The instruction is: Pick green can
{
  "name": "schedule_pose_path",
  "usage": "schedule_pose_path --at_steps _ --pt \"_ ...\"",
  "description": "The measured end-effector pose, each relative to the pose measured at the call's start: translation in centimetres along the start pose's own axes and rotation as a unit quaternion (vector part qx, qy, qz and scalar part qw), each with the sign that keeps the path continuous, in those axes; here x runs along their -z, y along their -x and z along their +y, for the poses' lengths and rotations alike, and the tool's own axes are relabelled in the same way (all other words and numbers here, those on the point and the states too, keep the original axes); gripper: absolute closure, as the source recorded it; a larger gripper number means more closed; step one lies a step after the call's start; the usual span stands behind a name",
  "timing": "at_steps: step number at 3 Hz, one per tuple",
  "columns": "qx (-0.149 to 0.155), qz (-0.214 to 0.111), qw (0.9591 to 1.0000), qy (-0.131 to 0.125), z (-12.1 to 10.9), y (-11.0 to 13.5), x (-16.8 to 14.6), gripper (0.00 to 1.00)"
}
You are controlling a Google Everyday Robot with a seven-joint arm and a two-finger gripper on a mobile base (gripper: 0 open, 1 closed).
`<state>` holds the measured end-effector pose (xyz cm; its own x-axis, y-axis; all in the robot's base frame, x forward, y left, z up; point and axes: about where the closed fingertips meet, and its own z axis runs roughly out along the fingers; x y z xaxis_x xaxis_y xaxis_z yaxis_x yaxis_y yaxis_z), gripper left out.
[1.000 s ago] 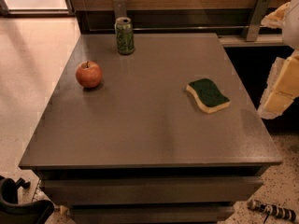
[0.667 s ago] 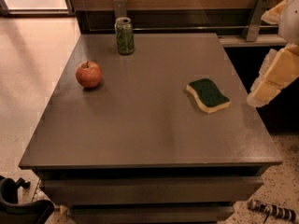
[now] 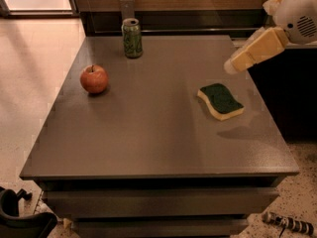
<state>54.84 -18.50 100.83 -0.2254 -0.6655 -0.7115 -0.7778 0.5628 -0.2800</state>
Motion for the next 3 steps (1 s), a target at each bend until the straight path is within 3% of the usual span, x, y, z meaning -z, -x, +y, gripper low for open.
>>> schedule_pose_path --at_steps 1,2,3 --pt "-0.018 -0.122 0.9924 0.001 -0.5 3.4 -3.2 0.00" --pt "-0.031 -0.216 0.9760 -0.010 -0.5 6.6 -5.8 0.00" --pt "-0.050 -0.287 0.9558 -0.039 -1.3 9.7 -8.1 0.00"
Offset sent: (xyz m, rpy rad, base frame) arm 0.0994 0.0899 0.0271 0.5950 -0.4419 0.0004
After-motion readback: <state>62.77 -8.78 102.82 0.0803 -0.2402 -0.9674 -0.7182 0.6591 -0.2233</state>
